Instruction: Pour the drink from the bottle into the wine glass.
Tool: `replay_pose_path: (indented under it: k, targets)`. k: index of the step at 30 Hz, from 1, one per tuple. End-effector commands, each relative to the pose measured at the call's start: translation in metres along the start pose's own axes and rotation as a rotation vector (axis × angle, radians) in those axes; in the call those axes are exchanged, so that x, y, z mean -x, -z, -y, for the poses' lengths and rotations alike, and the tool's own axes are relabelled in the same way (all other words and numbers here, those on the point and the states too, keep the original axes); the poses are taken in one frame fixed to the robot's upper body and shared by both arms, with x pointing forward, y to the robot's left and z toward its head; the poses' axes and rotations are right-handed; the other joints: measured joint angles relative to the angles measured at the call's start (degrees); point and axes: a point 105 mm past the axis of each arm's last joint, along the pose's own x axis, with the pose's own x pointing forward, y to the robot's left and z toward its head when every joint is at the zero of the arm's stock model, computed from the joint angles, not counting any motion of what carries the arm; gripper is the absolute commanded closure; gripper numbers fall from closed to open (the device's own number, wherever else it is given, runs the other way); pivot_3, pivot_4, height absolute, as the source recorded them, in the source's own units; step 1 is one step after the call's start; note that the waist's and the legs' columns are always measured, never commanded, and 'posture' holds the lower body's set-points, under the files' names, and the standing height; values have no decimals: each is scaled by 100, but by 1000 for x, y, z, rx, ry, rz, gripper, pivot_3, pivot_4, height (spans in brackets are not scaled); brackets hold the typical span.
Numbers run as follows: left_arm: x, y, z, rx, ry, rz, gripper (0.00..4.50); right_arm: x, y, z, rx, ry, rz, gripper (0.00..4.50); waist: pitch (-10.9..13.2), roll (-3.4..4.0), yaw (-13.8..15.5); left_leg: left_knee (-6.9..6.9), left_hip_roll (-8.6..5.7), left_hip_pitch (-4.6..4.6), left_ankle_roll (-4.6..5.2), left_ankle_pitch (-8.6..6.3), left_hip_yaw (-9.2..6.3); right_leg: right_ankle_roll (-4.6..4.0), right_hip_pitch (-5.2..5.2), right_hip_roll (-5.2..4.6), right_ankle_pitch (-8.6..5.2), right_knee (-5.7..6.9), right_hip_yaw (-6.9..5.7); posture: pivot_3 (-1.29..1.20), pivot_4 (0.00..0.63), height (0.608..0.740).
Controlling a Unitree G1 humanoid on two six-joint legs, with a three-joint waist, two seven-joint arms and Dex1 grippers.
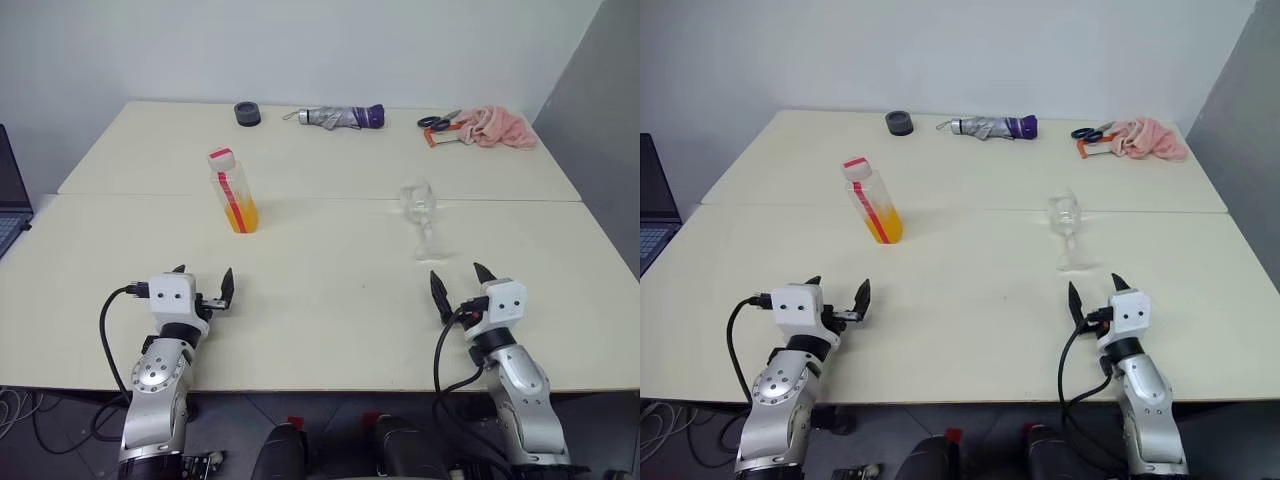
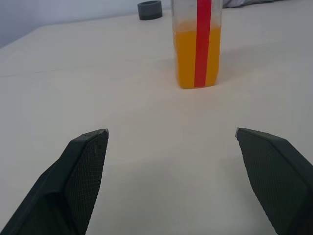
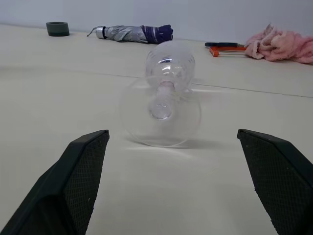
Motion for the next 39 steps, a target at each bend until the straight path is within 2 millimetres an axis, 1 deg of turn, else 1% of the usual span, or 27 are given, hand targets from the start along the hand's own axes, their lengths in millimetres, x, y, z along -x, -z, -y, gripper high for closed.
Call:
replay_pose_path:
  k: [1,15,18,21,26,29,33,36,39]
  targets:
    - [-1,-23,-6,-21,-29,96,50,-2,-10,3,8,-2,39,0,0,0,0,0,0,0,0,0,0,0,0,0,0,0,0,0,150,740]
    - [-1,-25,2,-20,8,114,50,-4,-10,0,12,-23,43,0,0,0,0,0,0,0,0,0,0,0,0,0,0,0,0,0,150,740]
    - [0,-20,2,62,20,85,50,-4,-11,-1,13,-25,46,0,0,0,0,0,0,0,0,0,0,0,0,0,0,0,0,0,150,740]
    - [3,-24,-3,79,12,115,50,-4,-12,-3,15,-39,53,0,0,0,-1,0,0,0,0,0,0,0,0,0,0,0,0,0,150,740]
    - [-2,-24,-8,18,-27,104,50,-2,-13,-6,29,-81,57,0,0,0,0,0,-1,0,0,0,0,0,0,0,0,-1,0,0,150,740]
    - [-9,-26,-4,-1,-20,87,50,-1,-17,-9,37,-155,62,0,0,-1,1,0,-2,-1,0,0,0,0,0,1,0,-1,-1,0,150,740]
    - [-15,-34,1,-15,1,99,50,1,-23,-16,36,-252,66,0,0,-1,1,1,-4,0,0,0,1,1,2,1,0,-2,0,0,150,740]
    - [-23,-39,7,-49,34,91,50,8,-32,-36,9,-446,37,0,1,-1,1,0,-4,-1,0,0,0,0,1,2,1,-1,0,0,150,740]
    - [-30,-45,9,-56,37,87,50,12,-40,-50,-31,-595,-5,0,1,-2,2,1,-3,-1,0,0,-5,1,2,3,0,-1,-3,0,150,740]
